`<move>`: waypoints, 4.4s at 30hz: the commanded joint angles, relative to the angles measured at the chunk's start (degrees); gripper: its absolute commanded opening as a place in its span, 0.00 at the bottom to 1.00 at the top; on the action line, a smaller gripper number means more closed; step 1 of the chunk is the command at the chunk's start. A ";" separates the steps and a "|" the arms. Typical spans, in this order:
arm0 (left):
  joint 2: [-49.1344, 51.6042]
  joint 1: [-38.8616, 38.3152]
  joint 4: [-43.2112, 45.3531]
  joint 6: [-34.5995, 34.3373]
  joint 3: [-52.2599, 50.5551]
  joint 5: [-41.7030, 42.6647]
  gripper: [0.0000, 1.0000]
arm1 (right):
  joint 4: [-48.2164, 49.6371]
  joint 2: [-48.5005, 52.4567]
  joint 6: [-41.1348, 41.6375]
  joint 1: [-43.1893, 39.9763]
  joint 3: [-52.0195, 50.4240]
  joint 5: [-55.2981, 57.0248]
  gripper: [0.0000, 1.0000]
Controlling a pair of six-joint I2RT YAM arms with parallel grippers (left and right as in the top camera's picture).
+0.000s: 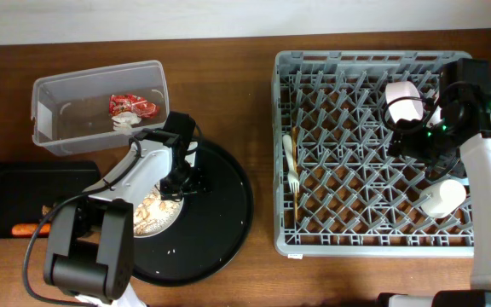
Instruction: Sort waste into correct bins and load items into the dishwasher rack
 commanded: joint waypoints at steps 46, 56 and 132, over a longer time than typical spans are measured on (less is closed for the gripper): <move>0.68 -0.09 -2.14 0.92 -5.86 -15.45 0.00 | -0.59 -0.81 0.20 -0.26 -0.15 0.72 0.92; 0.68 -0.09 -14.05 0.87 4.13 -18.16 0.01 | -0.46 -0.81 0.20 -0.26 -0.15 0.72 0.92; -5.62 36.41 -4.83 15.04 21.77 -0.76 0.00 | -2.23 -0.81 0.22 -0.24 -0.15 2.03 0.92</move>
